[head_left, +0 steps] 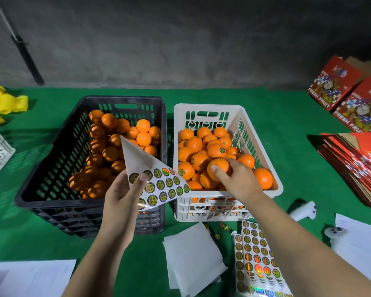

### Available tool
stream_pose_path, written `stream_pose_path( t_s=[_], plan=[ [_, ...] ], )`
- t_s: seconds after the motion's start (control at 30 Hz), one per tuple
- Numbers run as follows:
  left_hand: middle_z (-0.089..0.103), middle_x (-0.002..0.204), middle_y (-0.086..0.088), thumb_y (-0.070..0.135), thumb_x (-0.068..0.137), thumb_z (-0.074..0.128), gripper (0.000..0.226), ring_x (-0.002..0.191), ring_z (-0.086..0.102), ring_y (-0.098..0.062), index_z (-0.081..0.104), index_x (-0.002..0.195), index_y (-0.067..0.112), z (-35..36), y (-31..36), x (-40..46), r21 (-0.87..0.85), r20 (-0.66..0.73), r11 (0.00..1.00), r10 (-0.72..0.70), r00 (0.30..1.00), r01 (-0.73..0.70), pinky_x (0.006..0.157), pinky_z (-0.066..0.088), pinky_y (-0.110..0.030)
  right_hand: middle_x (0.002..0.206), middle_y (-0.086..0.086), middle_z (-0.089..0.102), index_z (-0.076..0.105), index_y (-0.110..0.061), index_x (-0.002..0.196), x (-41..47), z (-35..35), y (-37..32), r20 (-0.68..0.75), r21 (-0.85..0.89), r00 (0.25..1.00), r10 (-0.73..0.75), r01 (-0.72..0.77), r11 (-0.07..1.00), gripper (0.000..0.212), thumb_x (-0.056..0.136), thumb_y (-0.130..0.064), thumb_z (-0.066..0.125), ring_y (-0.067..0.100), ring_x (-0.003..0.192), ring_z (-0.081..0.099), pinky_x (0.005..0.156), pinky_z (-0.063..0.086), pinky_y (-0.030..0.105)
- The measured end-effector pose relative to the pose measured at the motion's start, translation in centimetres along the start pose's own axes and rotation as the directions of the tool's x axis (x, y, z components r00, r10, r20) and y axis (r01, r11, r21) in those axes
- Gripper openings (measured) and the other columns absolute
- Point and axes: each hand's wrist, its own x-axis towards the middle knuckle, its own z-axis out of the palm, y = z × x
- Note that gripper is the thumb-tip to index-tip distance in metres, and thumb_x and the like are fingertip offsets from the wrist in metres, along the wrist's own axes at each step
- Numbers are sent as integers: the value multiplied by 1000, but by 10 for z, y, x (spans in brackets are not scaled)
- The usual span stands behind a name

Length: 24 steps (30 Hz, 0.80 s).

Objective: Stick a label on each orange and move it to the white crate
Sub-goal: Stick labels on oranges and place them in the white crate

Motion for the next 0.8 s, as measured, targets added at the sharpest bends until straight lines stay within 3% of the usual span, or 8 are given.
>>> stream_pose_path(
  t_s=[0.07, 0.13, 0.2, 0.4, 0.53, 0.67, 0.73, 0.8],
  plan=[
    [78, 123, -5, 26, 102, 66, 23, 112, 76, -24, 75, 123, 29, 0, -2, 1, 4, 11, 1000, -20, 1000, 20, 87, 65, -39, 82, 6, 58, 66, -19, 111, 3, 0, 1, -18, 2, 1000, 17, -17, 1000, 55, 96, -70, 54, 32, 81, 62, 63, 43, 34],
    [77, 124, -5, 25, 100, 66, 25, 112, 76, -24, 75, 123, 29, -2, -1, 1, -27, 27, 999, -30, 999, 31, 82, 64, -34, 61, 0, 45, 54, -17, 77, 5, -9, 8, -13, 27, 1000, 7, -6, 1000, 53, 94, -67, 62, 23, 61, 51, 53, 31, 31],
    [77, 125, -4, 27, 97, 67, 26, 111, 76, -23, 75, 121, 29, -3, 0, 0, -46, 29, 999, -27, 999, 29, 80, 63, -30, 56, 3, 43, 49, -11, 70, 5, -19, 20, -32, 27, 999, 30, -29, 999, 61, 91, -65, 67, 23, 55, 48, 52, 30, 33],
    [77, 125, -2, 19, 103, 62, 26, 111, 76, -22, 75, 122, 32, -3, -1, 0, -46, 37, 998, -30, 999, 31, 79, 63, -30, 66, 0, 61, 66, -16, 93, 29, -40, 32, -235, 77, 956, 176, -163, 984, 56, 88, -73, 66, 22, 67, 60, 56, 39, 30],
    [77, 125, -4, 12, 106, 58, 29, 112, 75, -23, 74, 124, 29, -2, -3, 2, -42, 56, 999, -28, 998, 31, 80, 63, -31, 98, 13, 69, 63, -12, 127, 52, -50, 43, -199, -87, 928, 315, -337, 937, 66, 95, -70, 56, 38, 95, 64, 80, 53, 42],
    [76, 128, -4, 13, 106, 59, 28, 115, 75, -24, 72, 127, 28, -3, -8, 4, -33, 75, 999, -30, 997, 32, 82, 63, -33, 136, 23, 63, 47, -16, 151, 56, -51, 47, -203, -121, 901, 384, -412, 903, 64, 107, -62, 33, 47, 133, 47, 108, 39, 54],
    [76, 126, -5, 17, 103, 65, 26, 114, 75, -27, 73, 125, 29, -4, -11, 7, -24, 76, 999, -37, 996, 39, 82, 64, -36, 130, 20, 67, 56, -15, 142, 43, -46, 43, -341, 6, 888, 307, -325, 946, 53, 110, -52, 35, 47, 129, 47, 107, 38, 53],
    [75, 128, -8, 27, 94, 70, 33, 117, 73, -31, 71, 128, 29, -4, -14, 10, -13, 116, 999, -51, 992, 53, 88, 63, -48, 111, 16, 72, 67, -13, 120, 20, -30, 30, -492, 174, 853, 172, -98, 980, 41, 110, -43, 41, 43, 112, 56, 99, 46, 55]
  ],
)
